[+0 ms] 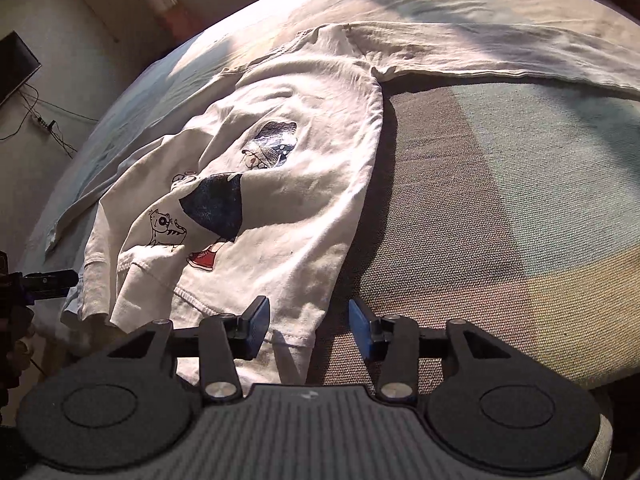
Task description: Fold clothes
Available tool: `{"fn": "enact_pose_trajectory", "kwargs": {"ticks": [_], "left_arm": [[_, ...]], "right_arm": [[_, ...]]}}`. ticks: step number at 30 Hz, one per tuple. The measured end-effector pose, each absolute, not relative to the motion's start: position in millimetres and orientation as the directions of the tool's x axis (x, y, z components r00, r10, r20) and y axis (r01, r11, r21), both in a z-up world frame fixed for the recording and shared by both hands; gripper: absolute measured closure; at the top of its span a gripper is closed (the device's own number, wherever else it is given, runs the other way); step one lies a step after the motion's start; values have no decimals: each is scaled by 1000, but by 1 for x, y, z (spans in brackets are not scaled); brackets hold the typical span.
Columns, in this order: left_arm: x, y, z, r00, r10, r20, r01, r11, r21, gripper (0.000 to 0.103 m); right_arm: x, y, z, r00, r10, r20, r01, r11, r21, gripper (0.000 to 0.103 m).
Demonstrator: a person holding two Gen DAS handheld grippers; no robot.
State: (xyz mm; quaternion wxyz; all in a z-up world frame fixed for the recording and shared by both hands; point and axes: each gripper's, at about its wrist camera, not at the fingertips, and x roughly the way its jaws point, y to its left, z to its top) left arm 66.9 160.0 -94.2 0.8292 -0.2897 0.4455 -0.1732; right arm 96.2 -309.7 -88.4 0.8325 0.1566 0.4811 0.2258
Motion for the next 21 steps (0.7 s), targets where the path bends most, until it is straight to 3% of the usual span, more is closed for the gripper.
{"fn": "enact_pose_trajectory", "kwargs": {"ticks": [5,11,21], "left_arm": [[89,176,-108,580,-599,-551,-38,656,-753,7],[112,181,-100,603,-560,-568,-48,685,-727,7],[181,232,-117,741,-477,-473,-155,564,-812,7]], "right_arm": [[99,-321,-94,443,578,-685,-169,805,569,45],[99,-324,-95,449,590,-671,-154,791,592,45],[99,-329,-97,455,599,-659,-125,775,619,45]]}}
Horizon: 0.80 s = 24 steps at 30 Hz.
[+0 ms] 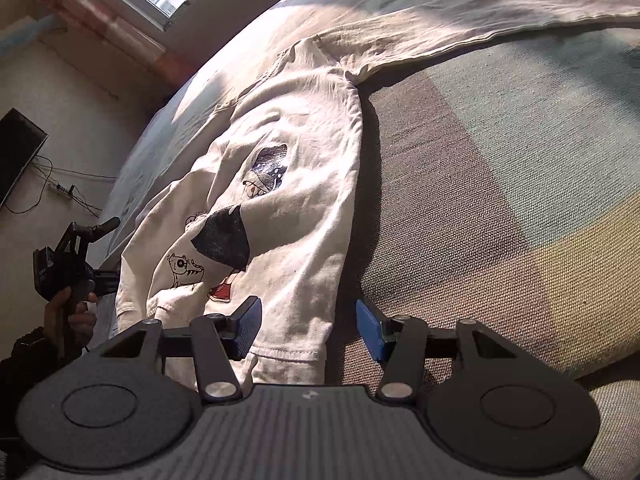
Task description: Fold clothes
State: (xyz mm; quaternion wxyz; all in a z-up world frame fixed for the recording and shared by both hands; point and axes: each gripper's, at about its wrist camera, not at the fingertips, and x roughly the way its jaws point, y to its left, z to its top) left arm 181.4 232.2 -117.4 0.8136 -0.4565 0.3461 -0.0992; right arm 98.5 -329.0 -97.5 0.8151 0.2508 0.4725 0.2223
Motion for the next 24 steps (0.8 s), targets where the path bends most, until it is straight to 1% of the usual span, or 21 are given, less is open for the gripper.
{"fn": "enact_pose_trajectory", "kwargs": {"ticks": [2,4,9,12,15,18,20,23,24], "left_arm": [[195,237,-117,758,-432,-488,-176,585,-792,7],[206,240,-118,778,-403,-482,-190,580,-792,7],[226,253,-110,814,-294,-501,-238,618,-749,8],[238,274,-100,820,-220,-528,-276,656,-702,8],[247,294,-92,827,-204,-524,-285,651,-704,8],[249,292,-90,808,-257,-531,-255,660,-706,8],[243,282,-95,784,-325,-528,-216,655,-724,8],[230,262,-112,738,-449,-503,-177,591,-787,7],[226,255,-116,732,-469,-495,-164,584,-795,7]], "right_arm": [[99,-327,-96,453,592,-667,-127,783,609,45],[101,-325,-95,452,584,-674,-130,791,598,45],[108,-320,-93,454,565,-689,-135,808,574,45],[112,-319,-92,454,557,-696,-141,816,561,45],[115,-318,-91,453,551,-700,-141,820,554,45],[118,-316,-91,456,547,-702,-137,823,552,44],[118,-315,-91,459,544,-702,-134,824,550,43],[118,-313,-91,464,540,-702,-132,826,548,40],[118,-312,-90,465,539,-703,-134,827,545,39]]}}
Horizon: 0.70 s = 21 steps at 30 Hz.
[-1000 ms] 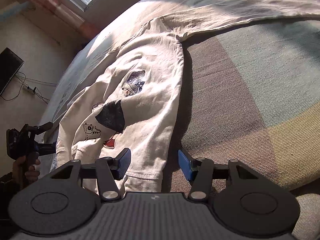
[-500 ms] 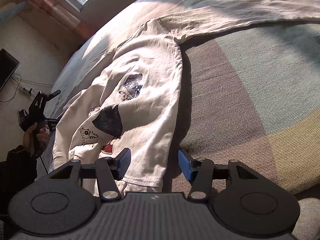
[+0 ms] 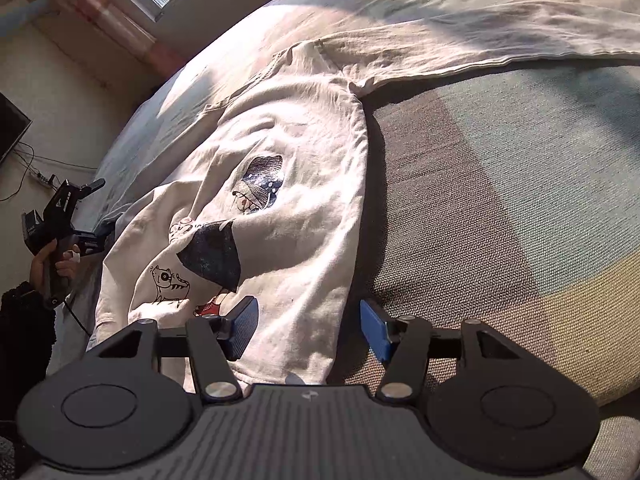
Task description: Fold clothes
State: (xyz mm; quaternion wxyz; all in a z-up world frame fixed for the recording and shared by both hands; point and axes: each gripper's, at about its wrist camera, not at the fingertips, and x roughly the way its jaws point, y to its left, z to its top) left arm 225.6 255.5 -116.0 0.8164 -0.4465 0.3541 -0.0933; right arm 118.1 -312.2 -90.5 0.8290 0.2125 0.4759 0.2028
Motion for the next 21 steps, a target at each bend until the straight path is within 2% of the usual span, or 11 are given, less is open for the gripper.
{"fn": "enact_pose_trajectory", "kwargs": {"ticks": [2,8,13,16,21], "left_arm": [[221,242,-115,733,-468,-493,-122,622,-773,6],[243,230,-111,705,-553,-443,-87,553,-829,5],[235,266,-81,796,-487,-360,-52,537,-842,5],[230,290,-60,817,-412,-404,-93,597,-797,5],[202,295,-51,754,-401,-520,-125,689,-714,5]], "right_arm": [[118,-310,-90,465,535,-705,-140,831,538,37],[120,-304,-87,468,517,-716,-150,846,512,35],[118,-301,-86,471,505,-724,-160,855,492,34],[118,-300,-86,467,502,-728,-166,858,486,34],[118,-297,-84,469,489,-736,-166,867,470,34]]}}
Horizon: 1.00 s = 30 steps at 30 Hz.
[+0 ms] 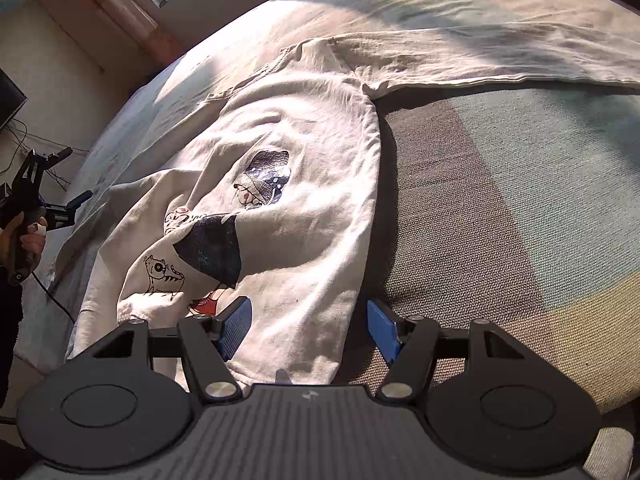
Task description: Fold clothes
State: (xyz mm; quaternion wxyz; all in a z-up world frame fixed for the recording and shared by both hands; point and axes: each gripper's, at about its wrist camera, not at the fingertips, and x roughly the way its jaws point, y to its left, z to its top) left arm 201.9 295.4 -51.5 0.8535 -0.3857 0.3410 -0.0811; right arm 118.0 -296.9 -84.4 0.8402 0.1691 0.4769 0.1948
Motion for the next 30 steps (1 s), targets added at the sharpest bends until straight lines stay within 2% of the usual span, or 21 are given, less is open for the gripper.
{"fn": "enact_pose_trajectory", "kwargs": {"ticks": [3,6,10,14,19,24,28,30], "left_arm": [[179,268,-48,692,-395,-604,-76,793,-605,5],[151,227,-45,629,-409,-661,45,868,-495,4],[113,164,-42,576,-419,-702,253,908,-334,4],[82,116,-43,564,-394,-726,369,906,-205,4],[51,91,-43,579,-350,-736,386,913,-131,4],[29,76,-42,603,-283,-746,391,920,-32,4],[25,71,-41,613,-273,-741,372,928,-33,4],[23,70,-39,627,-271,-731,357,933,-40,4]], "right_arm": [[117,-294,-83,469,476,-744,-167,875,454,34],[117,-294,-82,467,476,-746,-165,875,455,33],[117,-300,-87,474,517,-713,-152,845,512,26],[117,-306,-89,485,541,-687,-115,819,563,25],[103,-308,-90,450,588,-673,-125,787,604,25],[94,-312,-99,446,646,-619,-146,735,662,25],[107,-318,-109,476,694,-540,-117,658,743,25],[104,-322,-111,464,708,-533,-100,640,762,28]]}}
